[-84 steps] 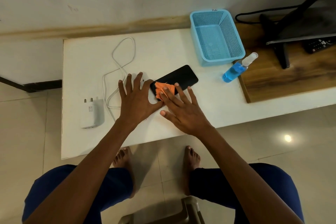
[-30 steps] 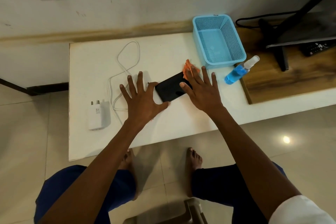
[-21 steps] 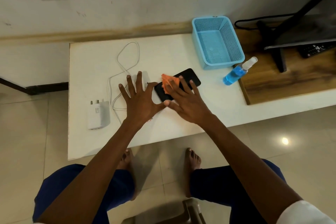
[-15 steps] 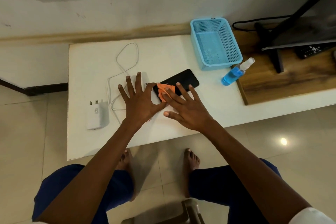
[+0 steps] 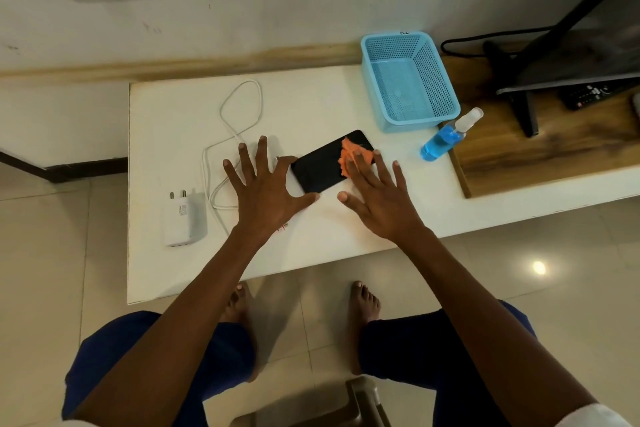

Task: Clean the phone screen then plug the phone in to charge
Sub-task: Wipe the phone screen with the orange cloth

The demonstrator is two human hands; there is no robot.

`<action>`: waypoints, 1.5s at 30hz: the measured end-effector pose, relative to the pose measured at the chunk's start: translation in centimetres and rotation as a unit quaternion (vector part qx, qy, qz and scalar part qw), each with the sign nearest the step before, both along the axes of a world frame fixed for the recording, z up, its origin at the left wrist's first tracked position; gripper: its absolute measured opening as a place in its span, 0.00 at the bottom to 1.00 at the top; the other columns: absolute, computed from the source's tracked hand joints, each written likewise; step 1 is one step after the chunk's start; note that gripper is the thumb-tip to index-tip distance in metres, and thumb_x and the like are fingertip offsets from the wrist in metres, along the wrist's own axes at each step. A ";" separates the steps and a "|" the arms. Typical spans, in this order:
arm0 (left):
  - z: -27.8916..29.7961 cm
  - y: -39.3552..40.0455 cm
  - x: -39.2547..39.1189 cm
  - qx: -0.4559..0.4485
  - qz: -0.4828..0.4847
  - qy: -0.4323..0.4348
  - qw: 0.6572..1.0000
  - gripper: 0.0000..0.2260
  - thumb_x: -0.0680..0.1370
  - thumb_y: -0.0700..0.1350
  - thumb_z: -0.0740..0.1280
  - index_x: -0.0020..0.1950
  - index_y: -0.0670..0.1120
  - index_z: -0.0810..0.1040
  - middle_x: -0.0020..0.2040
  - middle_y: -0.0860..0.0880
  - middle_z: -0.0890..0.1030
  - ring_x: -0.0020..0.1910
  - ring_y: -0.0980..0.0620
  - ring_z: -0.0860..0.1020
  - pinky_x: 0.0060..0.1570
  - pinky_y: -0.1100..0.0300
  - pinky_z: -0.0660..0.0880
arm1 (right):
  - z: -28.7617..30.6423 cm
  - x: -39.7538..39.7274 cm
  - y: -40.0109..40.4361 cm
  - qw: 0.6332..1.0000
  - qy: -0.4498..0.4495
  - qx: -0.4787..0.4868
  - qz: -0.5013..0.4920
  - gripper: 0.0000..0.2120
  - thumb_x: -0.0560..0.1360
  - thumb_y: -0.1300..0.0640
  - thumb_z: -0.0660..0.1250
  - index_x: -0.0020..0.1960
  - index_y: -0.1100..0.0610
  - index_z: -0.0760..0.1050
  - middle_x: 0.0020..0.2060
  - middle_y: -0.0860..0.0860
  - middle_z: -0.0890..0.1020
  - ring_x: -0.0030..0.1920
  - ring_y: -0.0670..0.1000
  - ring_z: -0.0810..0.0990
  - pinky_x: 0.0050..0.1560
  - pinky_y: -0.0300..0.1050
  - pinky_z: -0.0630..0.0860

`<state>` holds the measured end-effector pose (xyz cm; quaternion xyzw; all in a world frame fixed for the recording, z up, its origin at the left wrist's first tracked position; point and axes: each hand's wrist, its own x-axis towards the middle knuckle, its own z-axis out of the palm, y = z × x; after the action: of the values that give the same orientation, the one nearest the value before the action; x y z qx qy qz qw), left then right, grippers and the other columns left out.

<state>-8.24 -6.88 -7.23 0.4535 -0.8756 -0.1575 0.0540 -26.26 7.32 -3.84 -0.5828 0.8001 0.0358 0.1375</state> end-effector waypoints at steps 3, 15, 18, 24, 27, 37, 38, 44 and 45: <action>0.0 0.0 0.0 0.003 0.002 0.003 1.000 0.37 0.66 0.76 0.65 0.71 0.59 0.68 0.81 0.45 0.47 0.79 0.36 0.39 0.70 0.33 0.32 | -0.8 2.3 0.3 0.996 -0.023 0.006 0.084 0.40 0.75 0.28 0.33 0.80 0.48 0.37 0.80 0.46 0.37 0.80 0.55 0.37 0.77 0.64 0.43; 0.2 -0.1 -0.2 0.015 0.001 0.005 1.000 0.36 0.67 0.73 0.68 0.70 0.59 0.68 0.81 0.44 0.48 0.79 0.35 0.40 0.70 0.32 0.34 | -0.2 -0.8 1.3 0.999 0.051 0.010 0.000 0.38 0.74 0.29 0.30 0.79 0.46 0.33 0.78 0.44 0.34 0.80 0.57 0.38 0.76 0.66 0.44; 0.1 0.0 -0.3 0.013 0.002 0.006 1.000 0.36 0.66 0.73 0.67 0.70 0.60 0.68 0.81 0.44 0.48 0.79 0.36 0.40 0.70 0.33 0.34 | -0.1 -2.2 1.0 0.997 0.067 0.007 -0.027 0.36 0.74 0.30 0.29 0.77 0.45 0.30 0.79 0.47 0.37 0.80 0.58 0.38 0.76 0.66 0.44; -0.3 -0.2 -0.5 0.015 0.003 0.009 1.000 0.35 0.66 0.73 0.67 0.69 0.60 0.67 0.81 0.45 0.48 0.79 0.36 0.41 0.71 0.33 0.34 | -0.3 -2.7 -1.1 0.998 0.006 -0.009 -0.066 0.39 0.74 0.30 0.35 0.81 0.48 0.37 0.80 0.48 0.39 0.80 0.57 0.40 0.77 0.66 0.45; -0.3 -0.2 -0.6 0.013 0.002 0.002 1.000 0.35 0.66 0.74 0.66 0.70 0.60 0.67 0.81 0.45 0.47 0.79 0.36 0.40 0.71 0.34 0.34 | -0.4 -2.1 -2.4 0.998 -0.011 -0.032 -0.062 0.40 0.74 0.30 0.36 0.81 0.49 0.40 0.81 0.48 0.41 0.80 0.55 0.40 0.77 0.64 0.46; -0.3 -0.3 -0.1 0.006 -0.002 0.006 1.000 0.38 0.66 0.75 0.66 0.71 0.59 0.67 0.81 0.44 0.48 0.79 0.36 0.40 0.70 0.32 0.35 | -1.7 -0.1 -4.3 0.991 -0.030 -0.022 0.129 0.52 0.65 0.18 0.47 0.79 0.45 0.35 0.80 0.46 0.40 0.80 0.56 0.39 0.78 0.65 0.43; -0.2 -0.3 -0.1 0.002 -0.002 0.000 1.000 0.38 0.66 0.75 0.66 0.71 0.60 0.67 0.81 0.44 0.48 0.79 0.36 0.40 0.71 0.32 0.35 | -1.8 -0.2 -4.1 0.989 -0.025 -0.013 0.148 0.55 0.63 0.17 0.48 0.78 0.45 0.34 0.80 0.46 0.40 0.80 0.56 0.36 0.78 0.63 0.39; 0.0 -0.5 0.0 0.010 -0.004 0.001 1.000 0.37 0.66 0.74 0.67 0.71 0.60 0.67 0.81 0.44 0.47 0.79 0.36 0.40 0.71 0.33 0.34 | -1.6 -2.9 -2.2 0.990 -0.030 0.000 0.139 0.48 0.71 0.24 0.56 0.78 0.40 0.33 0.77 0.37 0.33 0.78 0.55 0.31 0.76 0.67 0.38; 0.0 -0.5 0.0 0.012 -0.003 0.002 1.000 0.37 0.66 0.74 0.67 0.71 0.60 0.67 0.81 0.44 0.47 0.79 0.36 0.40 0.71 0.34 0.33 | -1.4 -3.4 -2.1 0.992 -0.030 0.007 0.119 0.48 0.70 0.23 0.55 0.77 0.38 0.30 0.75 0.35 0.30 0.78 0.55 0.32 0.75 0.68 0.39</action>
<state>-8.22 -7.38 -7.24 0.4513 -0.8748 -0.1689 0.0496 -29.62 5.24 -5.27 -0.6734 0.7206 0.0397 0.1602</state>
